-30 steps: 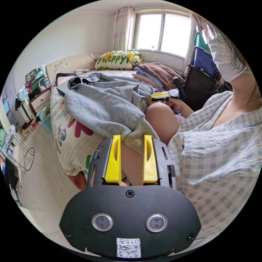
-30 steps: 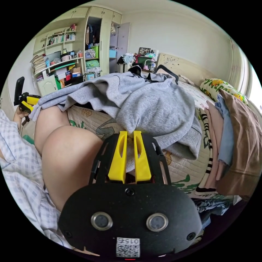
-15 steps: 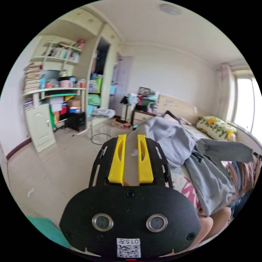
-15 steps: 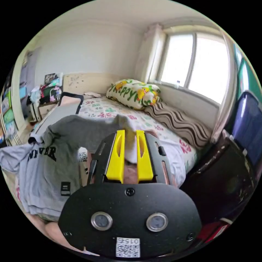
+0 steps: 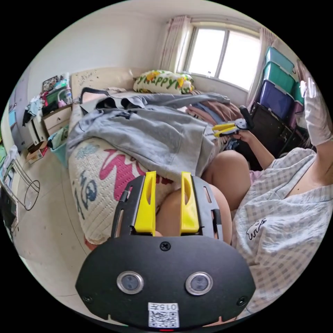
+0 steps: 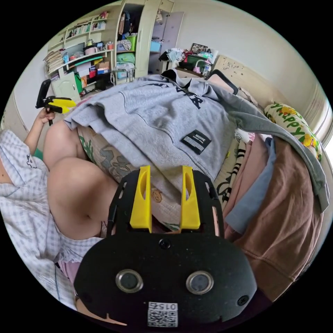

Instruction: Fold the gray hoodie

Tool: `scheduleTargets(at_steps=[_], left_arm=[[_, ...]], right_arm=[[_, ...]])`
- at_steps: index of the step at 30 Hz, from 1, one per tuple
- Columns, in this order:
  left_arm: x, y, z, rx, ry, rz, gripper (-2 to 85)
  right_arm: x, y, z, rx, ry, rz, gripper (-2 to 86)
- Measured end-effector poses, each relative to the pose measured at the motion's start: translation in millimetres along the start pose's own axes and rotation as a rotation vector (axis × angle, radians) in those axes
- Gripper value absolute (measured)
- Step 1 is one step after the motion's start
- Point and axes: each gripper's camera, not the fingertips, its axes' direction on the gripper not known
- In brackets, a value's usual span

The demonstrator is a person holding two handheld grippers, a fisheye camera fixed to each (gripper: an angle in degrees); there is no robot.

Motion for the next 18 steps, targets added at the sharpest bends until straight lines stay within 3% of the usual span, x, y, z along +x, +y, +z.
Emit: scheduleTargets(at_steps=[7, 11, 13, 18], left_arm=[[33.3, -24.4, 17.5, -0.084, -0.089, 0.045, 10.8], [41.9, -32.9, 2.2, -0.042, -0.007, 0.053, 11.8], [51.3, -41.6, -8.9, 0.0, 0.012, 0.06, 12.9], [94.8, -71.9, 17.0, -0.224, -0.149, 0.212, 13.6]], right_arm=[[1.7, 6.9, -17.1, -0.033, 0.099, 0.022, 13.2], [-4.3, 10.7, -15.3, -0.054, 0.189, 0.013, 13.0], [-2.8, 12.8, -22.2, -0.021, 0.193, 0.028, 8.7], [14.6, 16.0, -44.3, 0.051, 0.141, 0.099, 3.0]])
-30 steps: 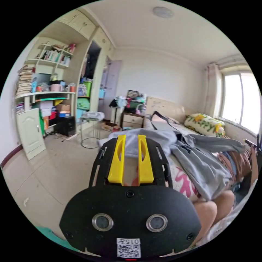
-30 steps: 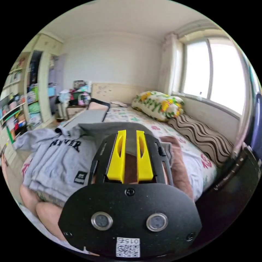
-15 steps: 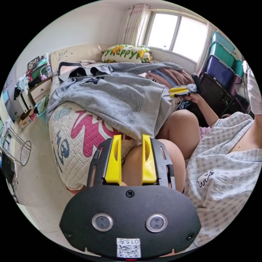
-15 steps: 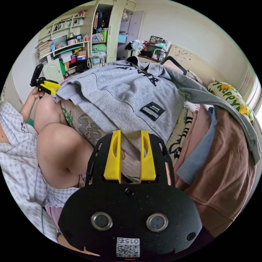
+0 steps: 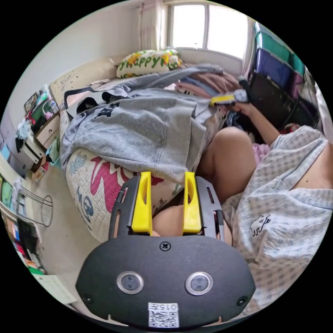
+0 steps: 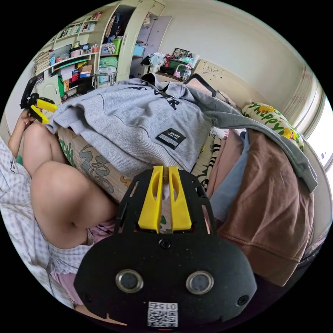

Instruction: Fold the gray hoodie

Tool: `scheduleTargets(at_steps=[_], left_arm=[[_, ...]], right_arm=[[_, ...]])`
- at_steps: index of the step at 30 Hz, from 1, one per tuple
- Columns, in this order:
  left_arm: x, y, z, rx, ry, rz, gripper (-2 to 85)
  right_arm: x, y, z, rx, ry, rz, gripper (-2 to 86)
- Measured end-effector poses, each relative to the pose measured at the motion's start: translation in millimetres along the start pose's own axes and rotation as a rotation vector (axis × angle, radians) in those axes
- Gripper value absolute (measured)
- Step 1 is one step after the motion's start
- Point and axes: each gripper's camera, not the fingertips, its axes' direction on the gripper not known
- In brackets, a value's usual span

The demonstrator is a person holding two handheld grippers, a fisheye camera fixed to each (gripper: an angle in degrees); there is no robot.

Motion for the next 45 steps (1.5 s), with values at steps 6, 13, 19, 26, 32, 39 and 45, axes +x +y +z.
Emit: scheduleTargets(at_steps=[6, 13, 19, 26, 32, 39, 45], left_arm=[[24.1, -20.2, -12.8, 0.052, 0.014, 0.035, 14.9], [60.9, -39.7, 14.8, -0.103, -0.164, 0.117, 14.5], [50.0, -23.9, 11.4, -0.065, -0.187, 0.052, 9.3], [17.9, 41.4, -54.1, 0.132, -0.253, -0.165, 2.8], [-1.6, 99.2, -53.5, 0.14, -0.213, -0.303, 2.4], [-3.4, 133.0, -30.1, 0.096, -0.148, -0.352, 5.7], [11.6, 168.0, -59.2, 0.271, -0.133, -0.387, 7.3]], right_arm=[[34.1, 3.8, -21.6, 0.056, -0.061, 0.18, 0.6], [57.5, 12.1, -30.1, 0.093, -0.152, 0.268, 0.3], [48.6, 10.3, -33.6, 0.057, -0.091, 0.21, 0.2], [54.1, 19.7, -59.7, 0.065, -0.091, 0.178, 0.0], [45.5, 47.1, -74.8, 0.05, -0.192, 0.133, 0.3], [34.0, 58.8, -43.8, -0.084, -0.242, 0.111, 7.3], [42.6, 87.0, -44.8, -0.032, -0.226, 0.205, 10.9]])
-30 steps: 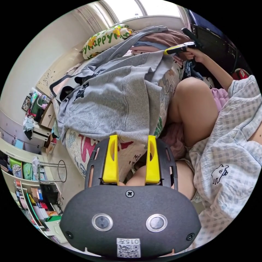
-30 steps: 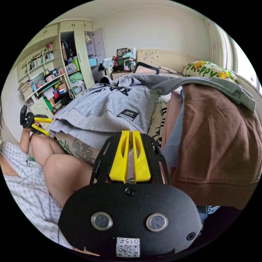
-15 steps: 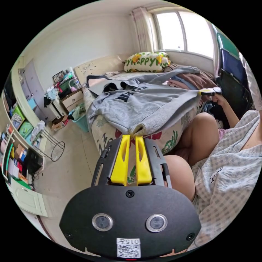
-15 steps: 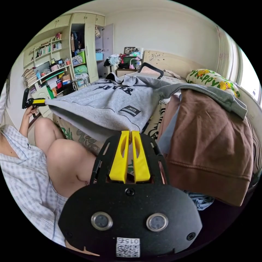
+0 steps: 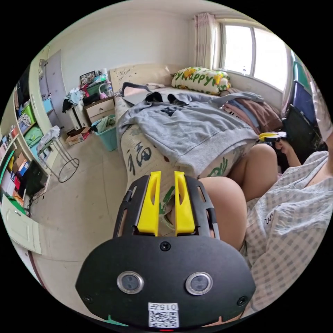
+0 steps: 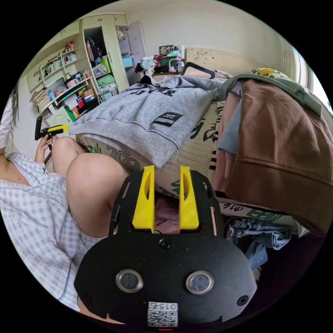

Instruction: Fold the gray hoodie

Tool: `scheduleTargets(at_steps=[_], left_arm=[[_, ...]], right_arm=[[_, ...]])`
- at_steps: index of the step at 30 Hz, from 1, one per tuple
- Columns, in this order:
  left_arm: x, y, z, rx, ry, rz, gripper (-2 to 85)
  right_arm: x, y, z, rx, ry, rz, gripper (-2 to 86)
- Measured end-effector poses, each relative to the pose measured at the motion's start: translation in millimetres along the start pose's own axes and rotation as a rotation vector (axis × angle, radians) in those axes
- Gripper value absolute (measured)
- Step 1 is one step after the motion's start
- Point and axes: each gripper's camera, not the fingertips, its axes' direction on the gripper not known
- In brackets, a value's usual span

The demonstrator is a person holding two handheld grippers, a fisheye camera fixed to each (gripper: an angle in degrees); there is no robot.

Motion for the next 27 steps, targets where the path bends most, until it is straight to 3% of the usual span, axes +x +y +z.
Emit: scheduleTargets(at_steps=[5, 11, 14, 18, 27], left_arm=[[8.5, -11.5, 35.7, 0.006, 0.067, 0.038, 9.0], [33.1, -9.8, 53.8, -0.012, -0.076, 0.189, 7.5], [25.1, -1.1, 48.0, -0.007, -0.073, 0.155, 4.2], [-0.5, 23.9, 12.4, 0.15, -0.007, 0.035, 2.4], [-11.8, 47.7, 47.6, 0.039, 0.02, -0.008, 3.5]], right_arm=[[-9.7, -1.1, 20.9, 0.095, -0.024, -0.002, 10.9], [-9.4, -6.5, 30.8, 0.142, 0.051, 0.021, 5.3], [1.5, -0.9, 24.8, 0.179, 0.007, 0.054, 4.0], [32.0, 19.0, 6.5, 0.273, -0.118, 0.159, 3.2], [36.2, 26.4, 78.6, 0.056, -0.043, 0.15, 4.1]])
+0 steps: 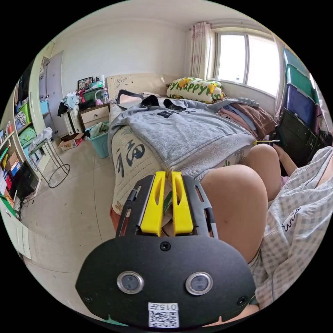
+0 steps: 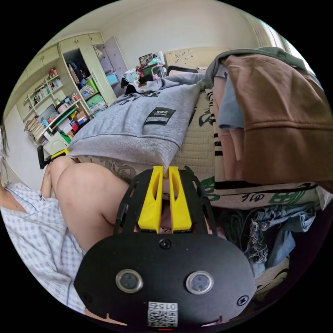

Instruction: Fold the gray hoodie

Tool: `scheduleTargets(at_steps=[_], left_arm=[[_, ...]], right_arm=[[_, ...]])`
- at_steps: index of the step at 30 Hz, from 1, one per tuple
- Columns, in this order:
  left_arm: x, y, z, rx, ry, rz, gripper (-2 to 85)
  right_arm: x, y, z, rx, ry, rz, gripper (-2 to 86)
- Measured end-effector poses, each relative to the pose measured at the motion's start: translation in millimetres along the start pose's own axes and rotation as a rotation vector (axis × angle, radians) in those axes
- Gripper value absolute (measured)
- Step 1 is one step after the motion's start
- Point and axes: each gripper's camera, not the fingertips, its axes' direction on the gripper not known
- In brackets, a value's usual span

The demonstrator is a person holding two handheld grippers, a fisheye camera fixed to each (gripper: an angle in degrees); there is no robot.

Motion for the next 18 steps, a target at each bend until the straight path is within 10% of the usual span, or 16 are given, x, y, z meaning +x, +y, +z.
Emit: scheduleTargets(at_steps=[9, 18], left_arm=[[-11.9, -64.3, -73.8, 0.228, -0.253, 0.035, 2.6], [-44.8, -282.2, 77.1, 0.091, -0.132, 0.101, 7.2]], right_arm=[[0.1, -34.7, -31.0, 0.008, 0.108, -0.165, 10.3], [-25.5, -197.6, -1.1, 0.227, 0.09, -0.337, 4.1]])
